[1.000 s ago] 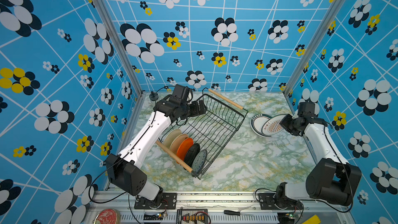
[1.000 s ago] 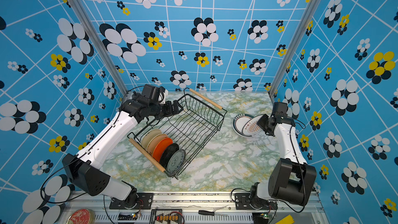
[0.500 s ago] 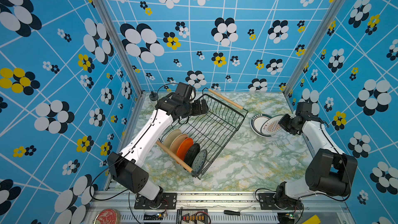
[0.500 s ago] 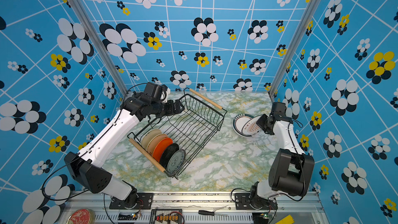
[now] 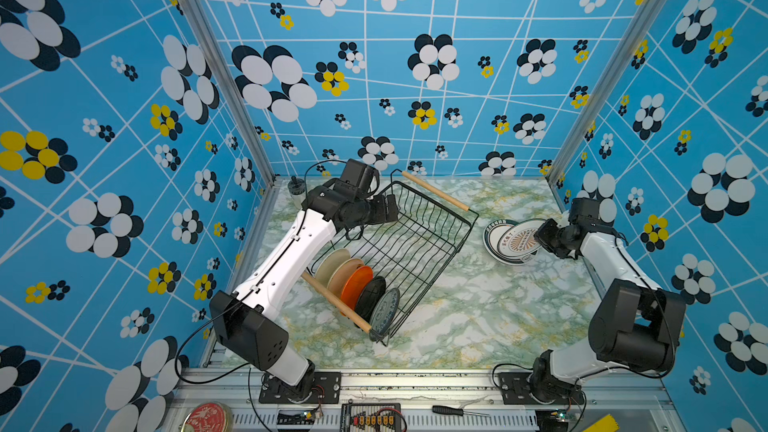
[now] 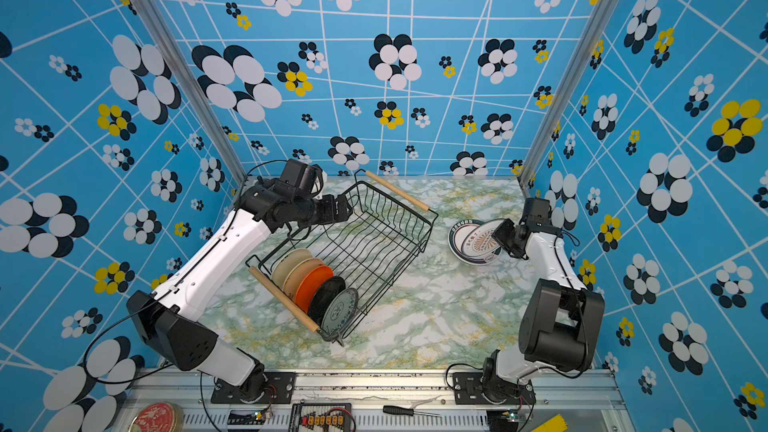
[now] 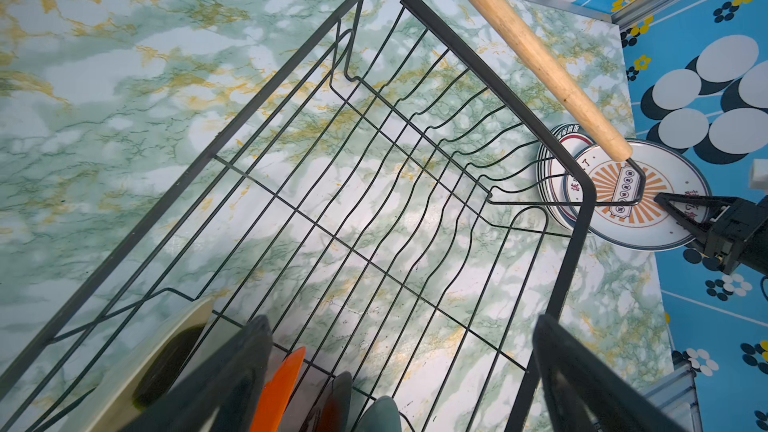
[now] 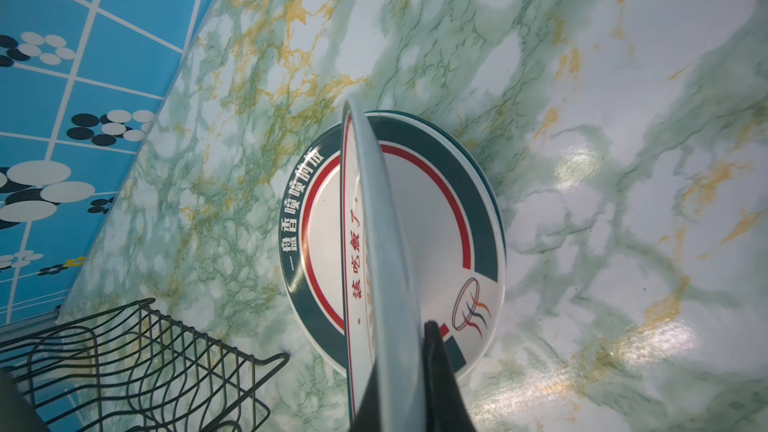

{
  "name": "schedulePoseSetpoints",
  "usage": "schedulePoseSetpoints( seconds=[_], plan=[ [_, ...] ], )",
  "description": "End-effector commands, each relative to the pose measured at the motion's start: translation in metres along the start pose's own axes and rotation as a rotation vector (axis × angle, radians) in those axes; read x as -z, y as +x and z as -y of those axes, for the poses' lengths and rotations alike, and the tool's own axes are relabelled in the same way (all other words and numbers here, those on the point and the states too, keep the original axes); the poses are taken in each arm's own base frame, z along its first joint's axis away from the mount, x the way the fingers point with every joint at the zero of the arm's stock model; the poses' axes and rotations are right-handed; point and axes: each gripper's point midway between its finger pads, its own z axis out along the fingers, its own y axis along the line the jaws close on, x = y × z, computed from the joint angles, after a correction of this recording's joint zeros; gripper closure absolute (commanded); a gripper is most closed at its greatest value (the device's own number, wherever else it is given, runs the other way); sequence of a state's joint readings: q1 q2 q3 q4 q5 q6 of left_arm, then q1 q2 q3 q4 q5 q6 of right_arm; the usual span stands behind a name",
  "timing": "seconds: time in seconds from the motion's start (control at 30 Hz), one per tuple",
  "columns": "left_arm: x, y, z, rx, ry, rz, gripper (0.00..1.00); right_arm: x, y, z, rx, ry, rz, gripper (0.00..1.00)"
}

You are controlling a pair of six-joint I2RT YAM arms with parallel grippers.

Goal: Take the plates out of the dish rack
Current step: 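Lower the sunburst plate flat onto the green-rimmed plate stack with the right gripper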

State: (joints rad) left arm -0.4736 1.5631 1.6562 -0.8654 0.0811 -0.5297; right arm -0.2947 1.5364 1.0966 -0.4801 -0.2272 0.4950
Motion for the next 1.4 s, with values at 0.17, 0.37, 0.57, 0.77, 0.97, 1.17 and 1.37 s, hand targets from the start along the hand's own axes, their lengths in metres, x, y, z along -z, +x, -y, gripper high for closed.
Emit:
schedulePoseSetpoints(
  seconds=[0.17,0.37,0.57,0.77,0.97,1.17,1.37],
  plan=[
    [0.006,-0.002,-0.003,-0.029,-0.022,0.03,0.01,-0.013,0.027,0.024,-0.03,0.05,-0.094,0.85],
    [-0.002,0.003,-0.002,-0.035,-0.029,-0.026,0.01,-0.015,0.032,0.028,-0.032,0.053,-0.106,0.82],
    [0.004,0.002,-0.009,-0.009,-0.047,-0.027,0.01,-0.017,0.034,0.032,-0.032,0.065,-0.12,0.76],
    [0.011,0.0,-0.005,0.046,0.079,-0.02,0.01,-0.024,0.036,0.034,-0.034,0.068,-0.136,0.68],
    [0.019,-0.001,-0.003,0.042,0.119,0.007,0.01,-0.029,0.034,0.035,-0.035,0.072,-0.144,0.61],
    [0.02,0.001,-0.001,0.042,0.15,0.006,0.01,-0.033,0.027,0.032,-0.036,0.069,-0.143,0.59],
    [0.019,0.005,0.002,0.035,0.176,-0.004,0.01,-0.038,0.022,0.031,-0.024,0.077,-0.152,0.51]
  ],
)
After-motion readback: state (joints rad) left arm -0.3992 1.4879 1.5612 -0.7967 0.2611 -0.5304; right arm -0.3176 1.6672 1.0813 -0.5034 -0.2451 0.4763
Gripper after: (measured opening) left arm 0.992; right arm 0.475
